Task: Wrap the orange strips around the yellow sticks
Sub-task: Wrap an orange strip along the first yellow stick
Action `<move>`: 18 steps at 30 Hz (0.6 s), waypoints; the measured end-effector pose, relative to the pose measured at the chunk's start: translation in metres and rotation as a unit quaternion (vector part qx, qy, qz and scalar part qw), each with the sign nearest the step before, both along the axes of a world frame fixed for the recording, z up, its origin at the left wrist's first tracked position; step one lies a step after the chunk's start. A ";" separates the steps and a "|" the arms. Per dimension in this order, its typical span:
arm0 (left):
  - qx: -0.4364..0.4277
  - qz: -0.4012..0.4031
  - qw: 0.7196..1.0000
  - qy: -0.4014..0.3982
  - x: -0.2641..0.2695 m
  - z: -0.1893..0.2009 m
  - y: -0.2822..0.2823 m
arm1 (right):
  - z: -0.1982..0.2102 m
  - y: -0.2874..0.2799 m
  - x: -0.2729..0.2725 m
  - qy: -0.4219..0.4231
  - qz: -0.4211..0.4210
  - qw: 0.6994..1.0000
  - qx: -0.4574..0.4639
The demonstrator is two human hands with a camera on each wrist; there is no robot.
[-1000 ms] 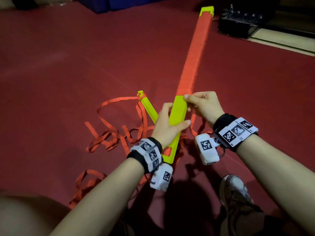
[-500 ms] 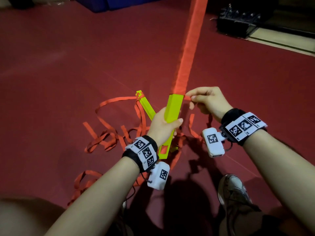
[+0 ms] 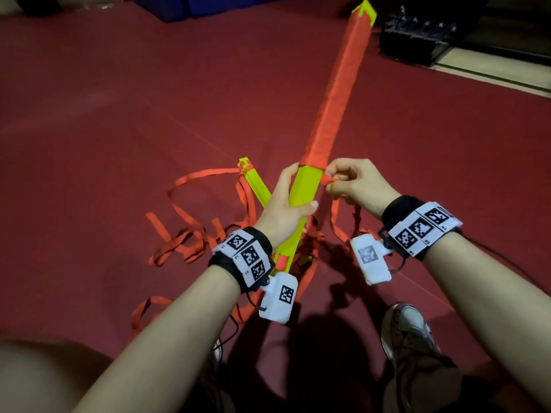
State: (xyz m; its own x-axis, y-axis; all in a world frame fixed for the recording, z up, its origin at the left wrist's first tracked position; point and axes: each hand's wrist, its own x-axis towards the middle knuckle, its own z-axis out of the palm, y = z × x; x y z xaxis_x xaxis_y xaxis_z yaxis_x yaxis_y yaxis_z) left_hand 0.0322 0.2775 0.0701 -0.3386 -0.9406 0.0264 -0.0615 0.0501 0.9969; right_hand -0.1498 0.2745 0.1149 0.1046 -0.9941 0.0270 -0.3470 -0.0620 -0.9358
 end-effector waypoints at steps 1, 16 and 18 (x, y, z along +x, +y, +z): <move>-0.010 0.016 1.000 -0.004 0.001 -0.002 -0.001 | 0.001 -0.001 0.001 0.024 -0.002 1.000 -0.001; -0.117 0.136 0.982 -0.056 0.039 0.011 -0.025 | -0.025 -0.014 -0.084 0.362 -0.281 0.878 0.140; -0.115 0.127 0.983 -0.066 0.039 0.006 -0.023 | -0.023 -0.017 -0.091 0.346 -0.325 0.871 0.128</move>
